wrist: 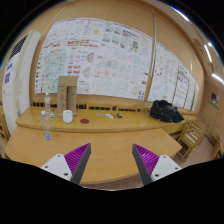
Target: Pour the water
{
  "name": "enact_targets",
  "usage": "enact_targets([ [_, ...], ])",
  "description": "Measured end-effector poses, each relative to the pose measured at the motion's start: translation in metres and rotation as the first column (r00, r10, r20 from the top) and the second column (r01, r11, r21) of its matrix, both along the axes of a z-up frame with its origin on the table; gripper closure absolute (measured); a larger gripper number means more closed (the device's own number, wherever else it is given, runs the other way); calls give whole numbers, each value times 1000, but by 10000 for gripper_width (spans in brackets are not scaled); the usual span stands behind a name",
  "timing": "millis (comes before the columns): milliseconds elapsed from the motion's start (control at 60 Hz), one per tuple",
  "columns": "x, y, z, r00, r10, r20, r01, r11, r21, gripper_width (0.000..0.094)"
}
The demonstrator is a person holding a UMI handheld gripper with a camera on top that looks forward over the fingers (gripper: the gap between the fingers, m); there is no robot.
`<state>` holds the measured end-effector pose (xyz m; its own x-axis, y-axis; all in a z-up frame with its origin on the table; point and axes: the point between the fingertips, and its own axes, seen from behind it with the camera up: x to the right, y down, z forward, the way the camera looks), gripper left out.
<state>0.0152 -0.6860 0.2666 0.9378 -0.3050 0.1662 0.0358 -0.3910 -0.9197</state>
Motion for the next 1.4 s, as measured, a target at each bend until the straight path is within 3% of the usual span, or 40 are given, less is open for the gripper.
enact_targets([
  [233,-55,22,-63,999,32,-16,-33,997,-65,86],
  [483,-185,80,-152,983,156,-98,-169,975,-142,85],
  [717,-316,221,-185,950,255,-178,-269,962,-56,87],
  [967,-369,373,-202,938,313,-149,-313,950,24,91],
  [1083,-367,420,-211,943,305,-135,-302,952,43,145],
  [1200,-365,443,-220,944,306,-123,-303,952,47,312],
  [1217,-365,445,-221,944,307,-119,-304,952,48,399],
  [1400,-364,448,-218,939,327,-109,-320,944,79,522],
])
